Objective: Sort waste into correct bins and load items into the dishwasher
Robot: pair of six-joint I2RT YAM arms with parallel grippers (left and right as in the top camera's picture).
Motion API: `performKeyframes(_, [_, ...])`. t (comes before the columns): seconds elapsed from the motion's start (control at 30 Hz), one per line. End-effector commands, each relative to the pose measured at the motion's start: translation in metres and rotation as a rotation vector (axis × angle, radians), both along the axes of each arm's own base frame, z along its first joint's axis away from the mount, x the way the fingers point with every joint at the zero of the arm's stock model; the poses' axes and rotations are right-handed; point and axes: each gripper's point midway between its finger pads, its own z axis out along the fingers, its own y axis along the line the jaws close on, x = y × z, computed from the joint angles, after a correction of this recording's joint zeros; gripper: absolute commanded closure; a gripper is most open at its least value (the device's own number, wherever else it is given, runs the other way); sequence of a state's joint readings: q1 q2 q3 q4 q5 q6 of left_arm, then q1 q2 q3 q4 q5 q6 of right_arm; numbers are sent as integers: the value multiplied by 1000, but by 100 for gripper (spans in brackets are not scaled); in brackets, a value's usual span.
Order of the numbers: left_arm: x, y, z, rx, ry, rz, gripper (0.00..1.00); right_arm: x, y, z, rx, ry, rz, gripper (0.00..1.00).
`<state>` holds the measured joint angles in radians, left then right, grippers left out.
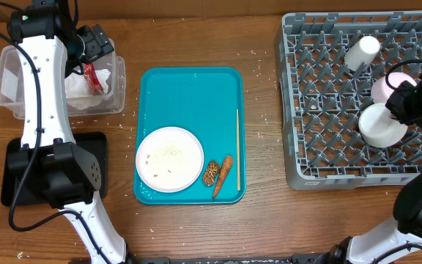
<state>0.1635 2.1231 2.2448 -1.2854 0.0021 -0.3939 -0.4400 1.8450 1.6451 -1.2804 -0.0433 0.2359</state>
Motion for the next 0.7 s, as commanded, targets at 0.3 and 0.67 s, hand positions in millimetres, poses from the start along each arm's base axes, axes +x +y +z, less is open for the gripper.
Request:
performKeyframes(0.3, [-1, -1, 9, 9, -20, 11, 0, 4, 2, -1, 54, -37, 6, 96])
performKeyframes(0.67, [-1, -1, 9, 9, -20, 11, 0, 12, 24, -4, 94, -50, 141, 95])
